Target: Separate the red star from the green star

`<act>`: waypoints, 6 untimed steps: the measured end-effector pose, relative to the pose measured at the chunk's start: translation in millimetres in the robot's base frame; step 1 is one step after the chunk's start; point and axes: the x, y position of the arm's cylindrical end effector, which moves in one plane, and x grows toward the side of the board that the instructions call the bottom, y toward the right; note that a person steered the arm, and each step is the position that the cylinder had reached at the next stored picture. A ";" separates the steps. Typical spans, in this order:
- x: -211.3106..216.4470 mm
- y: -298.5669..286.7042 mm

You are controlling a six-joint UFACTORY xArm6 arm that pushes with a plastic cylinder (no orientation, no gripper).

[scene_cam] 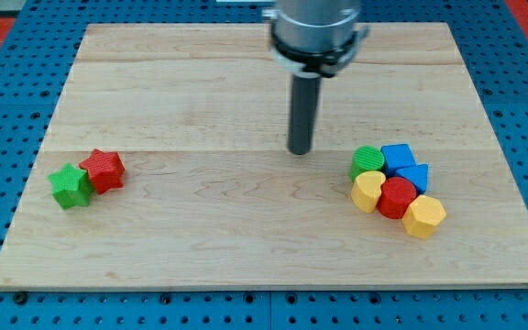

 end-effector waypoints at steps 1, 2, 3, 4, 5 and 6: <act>-5.5 -63.8; -13.8 -134.3; -10.6 -212.8; 9.6 -272.2; 38.8 -258.1; 47.6 -187.9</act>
